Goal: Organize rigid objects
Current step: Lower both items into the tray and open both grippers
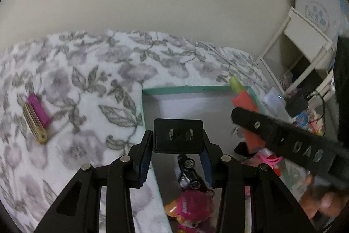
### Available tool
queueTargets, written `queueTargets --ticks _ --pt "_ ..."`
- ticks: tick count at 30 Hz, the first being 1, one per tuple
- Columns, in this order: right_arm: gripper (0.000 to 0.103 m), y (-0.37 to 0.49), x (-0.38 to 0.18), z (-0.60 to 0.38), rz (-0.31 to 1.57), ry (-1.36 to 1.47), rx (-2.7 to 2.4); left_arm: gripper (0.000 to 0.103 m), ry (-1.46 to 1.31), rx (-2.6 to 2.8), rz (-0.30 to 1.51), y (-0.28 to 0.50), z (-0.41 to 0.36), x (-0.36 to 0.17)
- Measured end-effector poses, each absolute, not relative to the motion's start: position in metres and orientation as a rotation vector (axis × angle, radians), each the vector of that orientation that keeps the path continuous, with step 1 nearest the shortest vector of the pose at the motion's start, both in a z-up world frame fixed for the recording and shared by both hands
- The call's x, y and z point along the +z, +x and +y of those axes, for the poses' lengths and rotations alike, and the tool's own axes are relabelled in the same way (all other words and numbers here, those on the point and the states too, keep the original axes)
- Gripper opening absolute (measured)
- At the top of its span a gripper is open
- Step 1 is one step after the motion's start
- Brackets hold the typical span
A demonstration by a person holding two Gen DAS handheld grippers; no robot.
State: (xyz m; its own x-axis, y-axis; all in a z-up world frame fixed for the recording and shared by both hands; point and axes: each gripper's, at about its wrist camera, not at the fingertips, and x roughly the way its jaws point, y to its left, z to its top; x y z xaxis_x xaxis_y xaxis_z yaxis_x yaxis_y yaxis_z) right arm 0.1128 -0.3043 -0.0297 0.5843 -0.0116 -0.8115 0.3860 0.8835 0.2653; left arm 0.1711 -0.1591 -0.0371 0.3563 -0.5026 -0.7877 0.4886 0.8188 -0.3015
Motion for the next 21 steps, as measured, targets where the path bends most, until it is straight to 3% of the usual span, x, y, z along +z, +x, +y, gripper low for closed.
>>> queueTargets --ticks 21 --pt "0.045 0.127 -0.065 -0.297 1.015 0.454 -0.232 0.042 -0.018 -0.668 1.085 0.169 -0.161 -0.058"
